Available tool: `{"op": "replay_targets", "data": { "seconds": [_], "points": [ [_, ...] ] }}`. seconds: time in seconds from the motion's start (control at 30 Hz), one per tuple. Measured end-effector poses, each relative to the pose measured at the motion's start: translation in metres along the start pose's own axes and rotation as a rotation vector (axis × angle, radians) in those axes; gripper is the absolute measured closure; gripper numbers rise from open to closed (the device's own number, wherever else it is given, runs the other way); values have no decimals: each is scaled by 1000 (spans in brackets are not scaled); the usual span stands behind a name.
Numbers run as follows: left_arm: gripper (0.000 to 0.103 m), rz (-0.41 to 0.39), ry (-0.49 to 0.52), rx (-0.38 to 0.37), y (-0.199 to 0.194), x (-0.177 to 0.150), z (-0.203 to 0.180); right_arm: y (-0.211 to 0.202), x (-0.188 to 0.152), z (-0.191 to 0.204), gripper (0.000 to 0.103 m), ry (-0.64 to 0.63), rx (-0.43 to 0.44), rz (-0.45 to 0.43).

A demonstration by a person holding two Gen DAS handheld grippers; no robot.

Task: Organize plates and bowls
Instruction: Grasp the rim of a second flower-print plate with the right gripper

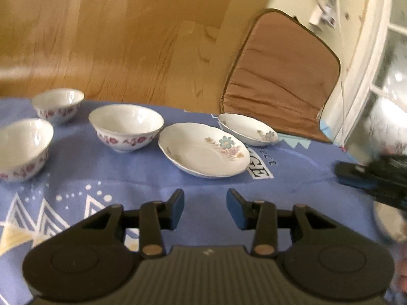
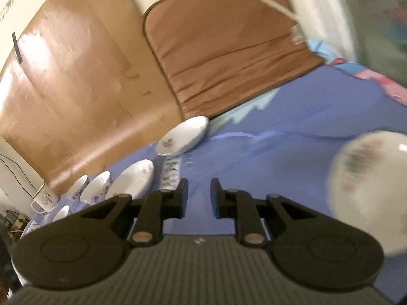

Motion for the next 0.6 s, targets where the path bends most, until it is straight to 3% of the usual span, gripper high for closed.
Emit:
{"op": "replay_targets", "data": {
  "seconds": [0.17, 0.3, 0.4, 0.5, 0.53, 0.6],
  "points": [
    [65, -7, 1, -2, 7, 1, -2, 63, 33, 3, 78, 89, -56, 19],
    [65, 19, -17, 4, 11, 0, 3, 113, 47, 1, 74, 130, -108, 82],
    [65, 24, -23, 7, 13, -1, 5, 137, 53, 2, 63, 147, -115, 105],
    [64, 26, -18, 10, 15, -1, 4, 150, 53, 9, 62, 121, -127, 113],
    [64, 26, -19, 10, 15, -1, 4, 152, 52, 12, 65, 89, -144, 113],
    [63, 25, -21, 11, 15, -1, 4, 155, 53, 18, 86, 13, -220, 114]
  ]
}}
Point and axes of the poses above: each gripper's, at about its wrist camera, not at the fingertips, and y roughly the way its jaws point, z to its left, x to its top, the point moved 2 cm from there along y, roughly the way its jaws point
